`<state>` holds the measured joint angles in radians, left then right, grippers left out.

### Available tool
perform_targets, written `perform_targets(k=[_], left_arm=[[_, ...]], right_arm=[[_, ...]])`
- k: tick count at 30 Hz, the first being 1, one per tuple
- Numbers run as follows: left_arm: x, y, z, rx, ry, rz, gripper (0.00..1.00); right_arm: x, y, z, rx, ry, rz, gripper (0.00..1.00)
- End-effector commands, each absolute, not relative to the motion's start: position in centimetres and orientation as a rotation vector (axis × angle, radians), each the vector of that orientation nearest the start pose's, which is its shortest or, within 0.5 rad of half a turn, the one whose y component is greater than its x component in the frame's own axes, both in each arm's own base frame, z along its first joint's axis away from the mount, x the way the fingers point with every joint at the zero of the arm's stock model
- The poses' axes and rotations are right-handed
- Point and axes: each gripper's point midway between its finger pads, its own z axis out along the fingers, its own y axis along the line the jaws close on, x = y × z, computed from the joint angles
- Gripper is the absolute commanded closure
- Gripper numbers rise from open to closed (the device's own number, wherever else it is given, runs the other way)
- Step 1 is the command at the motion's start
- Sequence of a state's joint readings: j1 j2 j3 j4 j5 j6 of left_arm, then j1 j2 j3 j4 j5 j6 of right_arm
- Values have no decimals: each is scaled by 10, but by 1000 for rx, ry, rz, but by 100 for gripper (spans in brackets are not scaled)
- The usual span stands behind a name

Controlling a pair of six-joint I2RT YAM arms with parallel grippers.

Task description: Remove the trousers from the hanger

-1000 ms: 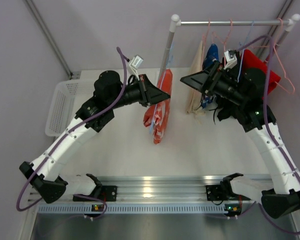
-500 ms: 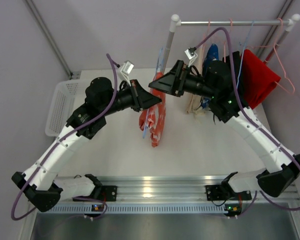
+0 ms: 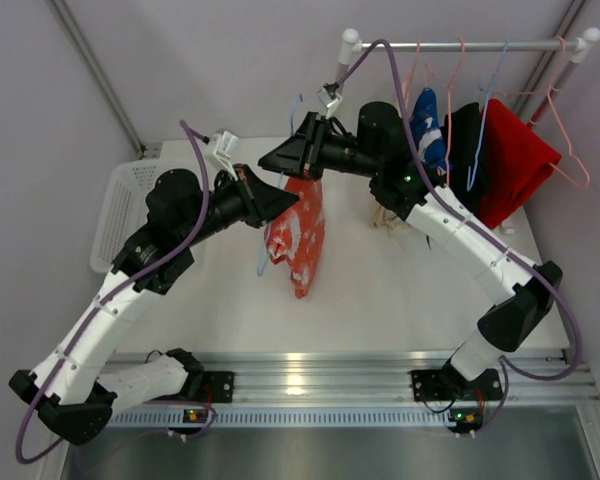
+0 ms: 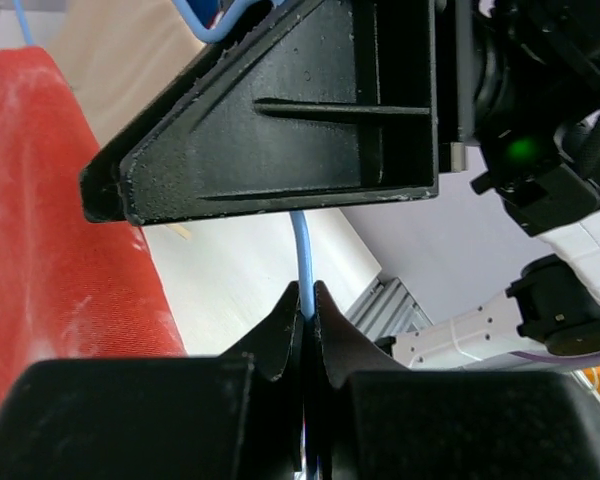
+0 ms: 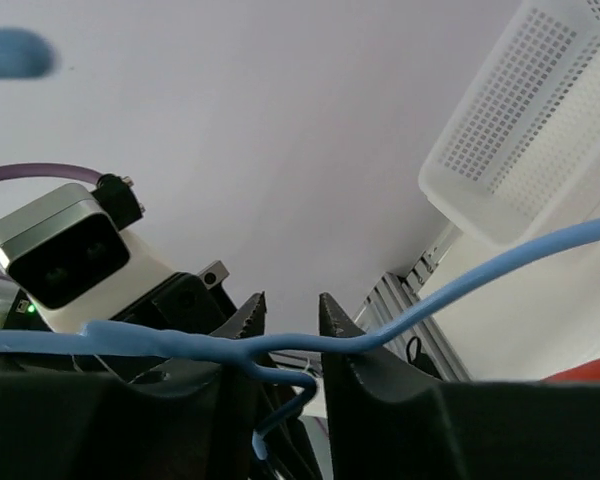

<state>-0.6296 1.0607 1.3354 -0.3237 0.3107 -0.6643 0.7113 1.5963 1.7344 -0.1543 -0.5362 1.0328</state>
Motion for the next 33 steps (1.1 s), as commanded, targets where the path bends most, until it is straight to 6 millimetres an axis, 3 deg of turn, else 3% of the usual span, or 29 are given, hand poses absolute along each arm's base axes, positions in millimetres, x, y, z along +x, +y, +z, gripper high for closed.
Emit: perform_targets(k=[1,7,8,11,12,14,16,18,19,21,22,23,24,25,27,28,30,31,33], left_arm=[[222,-251,477,269,1510,-1212,100],[229,-244,461,244,1547,-1152,100],[228,-241,462,243,1546,-1143,100],[231,-226,459,244,1542,-1047,84],[227,-214,464,264,1504,-976,71],[233,-184,465,218,1483,-821,50],[227,-139,481,166,1384,-622,21],[220,-113,476,200,1336,-456,12],[210,-89,481,148,1303,-385,4],[209,-72,453,168,1369,-261,1],[198,-62,446,168,1366,-233,1],[192,-62,434,209,1377,-230,1],[193,-65,402,282,1422,-199,1],[174,-59,398,306,1372,-208,1],[167,-61,369,422,1374,-166,1],[170,-63,343,457,1415,-144,1],[162,-63,324,550,1392,-109,1],[163,-68,302,607,1411,-105,1],[155,-79,295,715,1331,-121,1]], right_arm=[[267,406,486,-223,1761,1757,73],[252,428,496,-301,1723,1804,100],[253,431,494,-311,1721,1803,100],[248,434,505,-359,1671,1814,100],[244,435,507,-382,1658,1821,100],[238,436,512,-420,1626,1826,100],[230,438,513,-464,1607,1834,100],[226,439,515,-485,1595,1835,100],[224,439,518,-500,1581,1832,100],[222,440,522,-515,1565,1834,100],[220,439,528,-526,1534,1840,100],[219,439,535,-537,1505,1842,100],[218,438,539,-546,1485,1843,100],[218,440,542,-551,1473,1842,100],[216,439,553,-562,1438,1844,100],[215,440,554,-571,1428,1842,100],[209,440,566,-588,1387,1844,100],[208,441,567,-594,1381,1843,100],[208,442,574,-590,1360,1838,100]])
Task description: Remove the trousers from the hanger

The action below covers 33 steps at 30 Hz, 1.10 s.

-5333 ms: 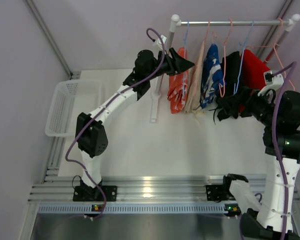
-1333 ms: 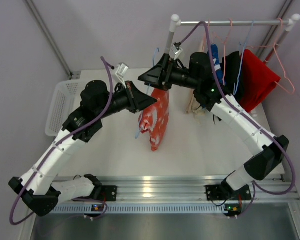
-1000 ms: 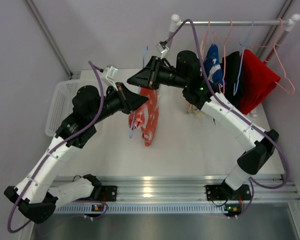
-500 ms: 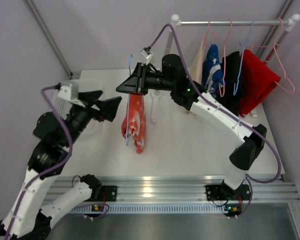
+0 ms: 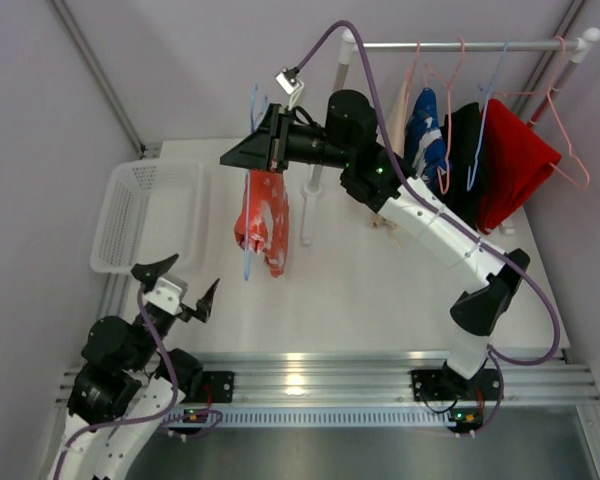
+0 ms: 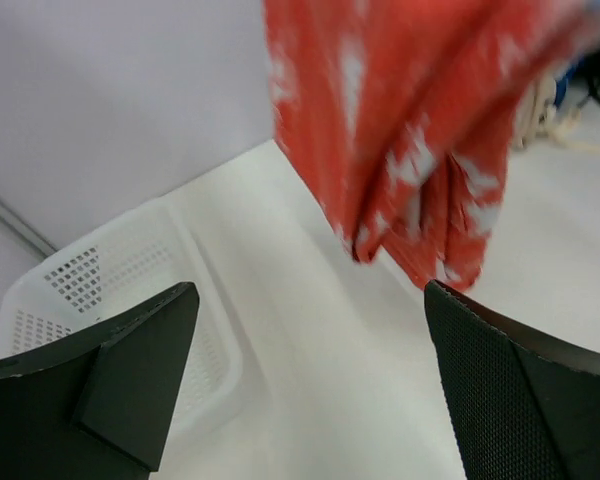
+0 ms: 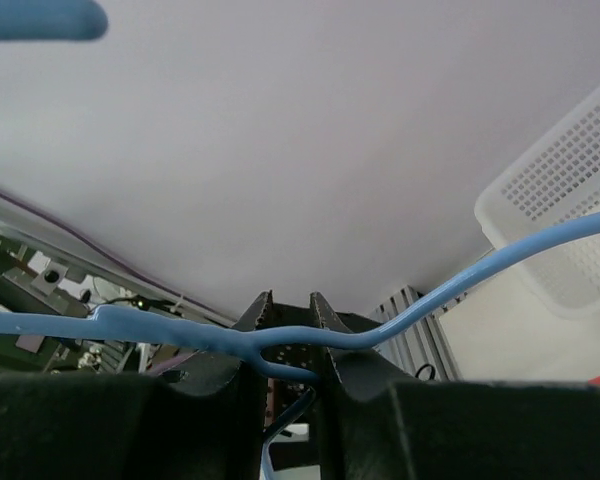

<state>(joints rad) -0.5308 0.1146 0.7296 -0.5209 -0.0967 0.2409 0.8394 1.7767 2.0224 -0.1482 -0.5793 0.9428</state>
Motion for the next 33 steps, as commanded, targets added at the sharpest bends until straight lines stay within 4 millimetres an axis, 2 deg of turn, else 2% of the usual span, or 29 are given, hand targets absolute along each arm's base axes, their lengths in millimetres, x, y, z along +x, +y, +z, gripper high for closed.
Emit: perform_targets(k=[1,2,4,7,8,10,11,13,14,18,21,23,24,30,33], left_arm=[[155,-83,291,736,1321,-126,1],[159,-87,283,757,1329,-131,1],[163,-95,279,774,1324,-154,1],[177,-105,282,747,1278,-170,1],[183,-107,295,700,1231,-172,1],[198,-110,287,668,1256,-164,1],[203,-108,298,615,1223,-156,1],[214,-110,293,594,1234,-151,1],[220,-106,299,546,1228,-132,1],[233,-107,311,484,1183,-127,2],[243,-110,310,448,1206,-135,3],[248,-109,317,403,1200,-149,4],[254,-109,313,388,1223,-146,5],[261,-121,316,375,1218,-212,4],[268,-118,320,335,1218,-195,6]], right_arm=[[208,442,576,-586,1357,1839,100],[207,442,580,-590,1342,1840,100],[207,444,582,-592,1333,1842,100],[204,447,586,-596,1321,1854,100],[204,448,587,-597,1319,1859,100],[203,449,587,-598,1319,1864,100],[201,449,588,-601,1315,1870,100],[199,449,589,-600,1315,1875,100],[199,449,590,-601,1312,1877,100],[197,448,590,-603,1310,1884,100],[195,448,591,-606,1310,1897,100],[191,448,593,-616,1304,1906,100],[190,447,594,-616,1302,1910,100],[184,442,602,-625,1277,1919,100],[181,439,604,-634,1267,1925,100]])
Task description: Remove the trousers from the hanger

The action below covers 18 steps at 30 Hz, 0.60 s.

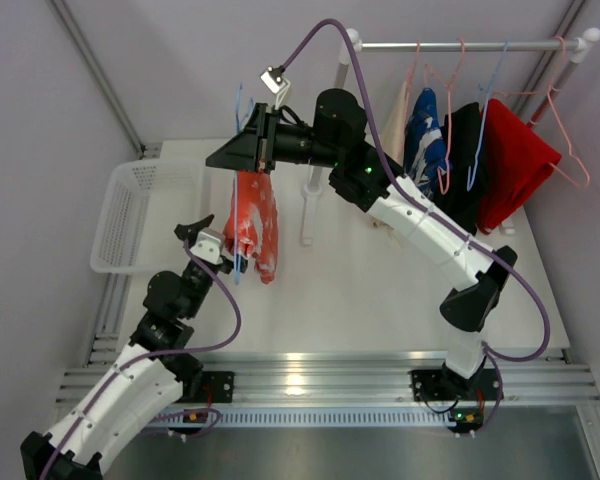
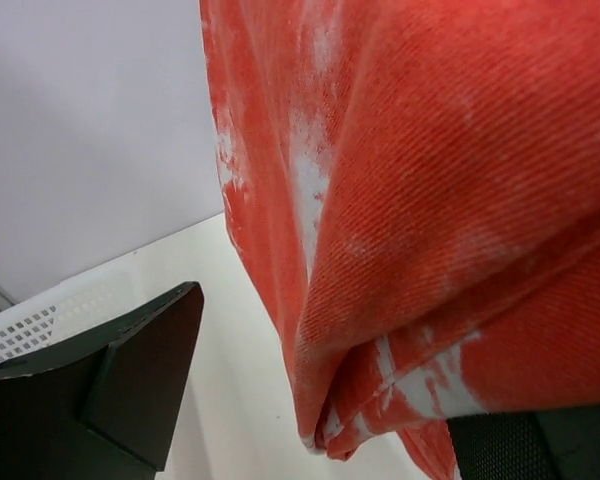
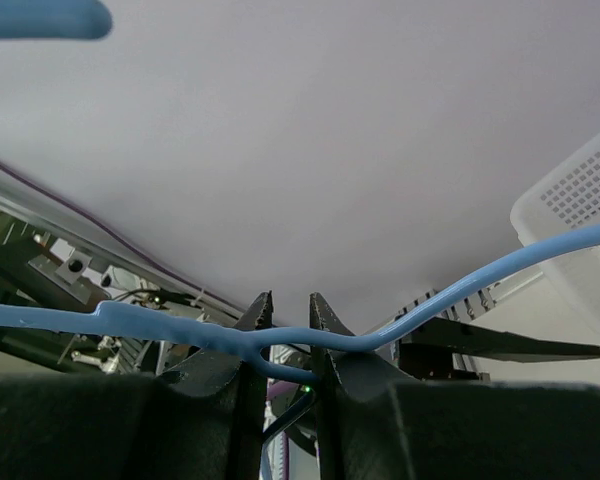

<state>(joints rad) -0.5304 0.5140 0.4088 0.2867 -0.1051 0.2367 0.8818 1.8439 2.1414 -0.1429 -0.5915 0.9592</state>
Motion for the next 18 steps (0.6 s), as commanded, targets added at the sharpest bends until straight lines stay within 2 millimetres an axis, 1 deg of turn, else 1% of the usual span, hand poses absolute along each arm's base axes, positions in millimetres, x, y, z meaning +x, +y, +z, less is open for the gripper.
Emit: perform_targets(k=[1,3,4,5,8,9,10,11,12,14,15,16,18], left_arm=[[272,-117,318,327,1230,-183,7],[278,-110,323,286,1224,-160,21],[282,-109,320,279,1236,-158,27],[284,-108,320,276,1238,-161,35],[288,-102,321,266,1235,-152,43],[289,-100,322,273,1233,-150,52],[290,-98,323,269,1233,-148,57],[290,-97,324,271,1232,-152,60],[291,-95,325,277,1231,-151,68],[290,-93,331,277,1222,-149,76],[288,-94,334,292,1216,-156,83],[287,-95,334,305,1223,-157,88],[280,-94,349,307,1199,-164,98]], right_arm=[[179,438,606,-636,1263,1927,100],[178,437,607,-642,1260,1931,100],[177,436,608,-642,1258,1933,100],[177,435,608,-647,1254,1931,100],[177,434,609,-645,1254,1928,100],[177,433,609,-643,1253,1925,100],[179,433,608,-640,1259,1923,100],[179,433,608,-636,1261,1921,100],[181,432,608,-633,1262,1916,100],[184,432,607,-628,1263,1908,100],[186,432,606,-624,1267,1900,100],[191,431,604,-617,1277,1890,100],[199,430,597,-611,1290,1865,100]])
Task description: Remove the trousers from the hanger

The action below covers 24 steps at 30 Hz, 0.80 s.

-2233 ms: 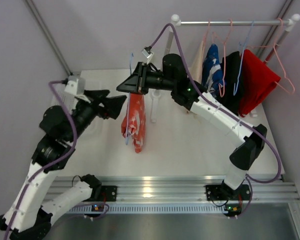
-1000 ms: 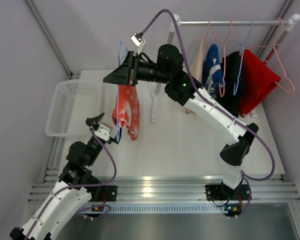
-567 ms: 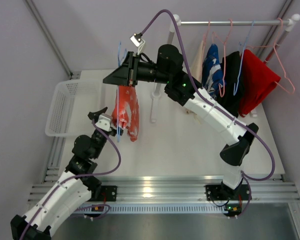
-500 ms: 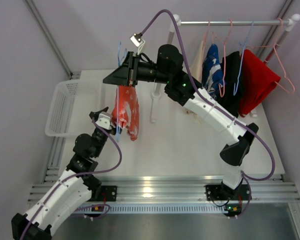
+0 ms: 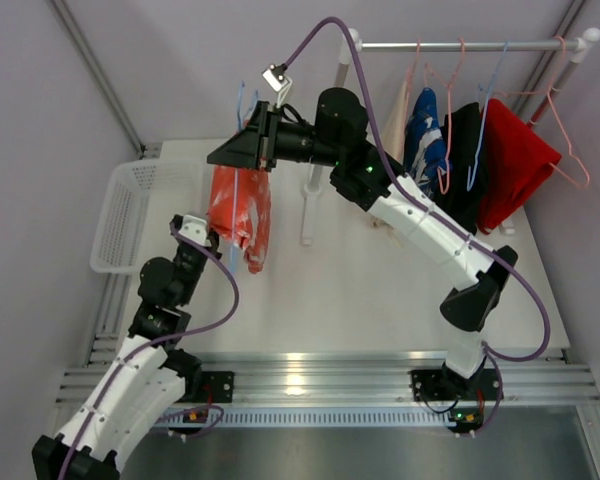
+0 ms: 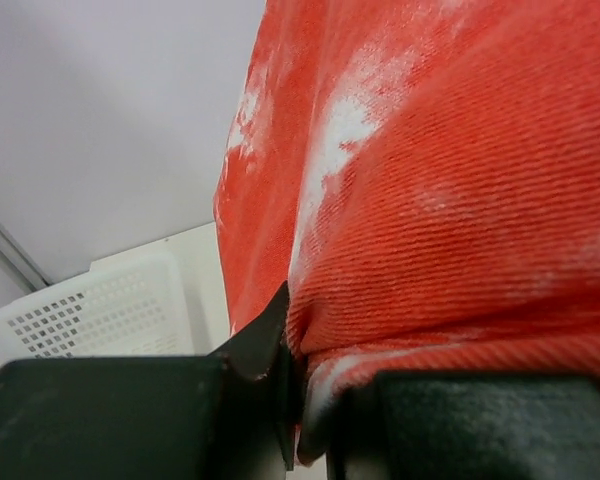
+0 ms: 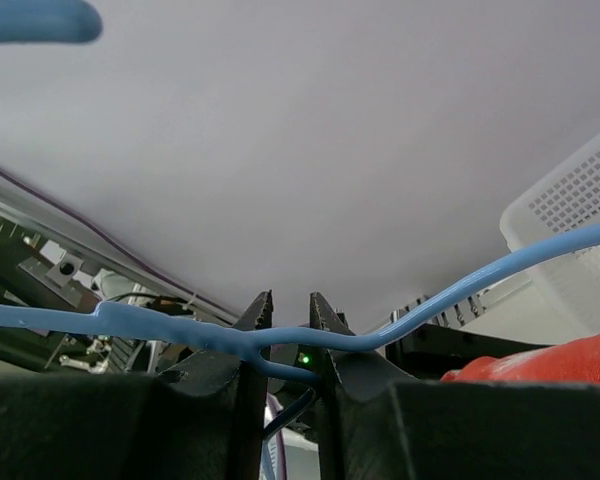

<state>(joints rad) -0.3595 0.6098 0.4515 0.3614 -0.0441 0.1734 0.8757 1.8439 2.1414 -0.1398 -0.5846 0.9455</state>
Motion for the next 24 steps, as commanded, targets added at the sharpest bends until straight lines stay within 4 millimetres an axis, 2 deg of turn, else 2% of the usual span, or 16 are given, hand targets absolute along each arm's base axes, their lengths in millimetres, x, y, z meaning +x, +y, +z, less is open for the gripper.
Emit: perform_targets(k=[1,2,5,6,9,11,12,13,15,16,17,19,20,22,23,24], left_arm=[[277,-102,346,339,1225,-203,100],[272,-101,363,334,1205,-215,100],[262,-106,379,334,1231,-281,100],[255,-105,404,322,1199,-298,100],[244,-102,444,276,1192,-345,100],[244,-99,461,202,1201,-389,100],[244,-99,460,189,1240,-403,100],[235,-97,483,165,1206,-434,100],[237,-98,493,138,1223,-460,100],[228,-96,516,114,1186,-491,100],[233,-98,521,102,1195,-503,100],[234,-91,537,34,1185,-514,100],[227,-87,559,19,1143,-522,100],[234,-85,573,-14,1131,-522,100],[227,-82,593,-19,1085,-526,100],[233,-81,598,-26,1076,-507,100]], right_arm=[[204,431,589,-604,1313,1853,100],[209,432,583,-603,1329,1840,100],[227,434,552,-583,1415,1799,100],[232,434,542,-589,1432,1777,100],[244,437,489,-595,1550,1721,100],[245,439,470,-604,1598,1716,100],[245,441,455,-605,1634,1718,100],[243,440,451,-614,1642,1718,100],[244,440,438,-625,1673,1696,100],[244,439,435,-638,1676,1684,100],[244,439,432,-657,1674,1669,100],[246,438,407,-686,1729,1619,100],[247,437,399,-693,1743,1605,100],[247,437,377,-716,1784,1583,100],[247,436,369,-719,1805,1572,100],[247,436,359,-728,1824,1559,100]])
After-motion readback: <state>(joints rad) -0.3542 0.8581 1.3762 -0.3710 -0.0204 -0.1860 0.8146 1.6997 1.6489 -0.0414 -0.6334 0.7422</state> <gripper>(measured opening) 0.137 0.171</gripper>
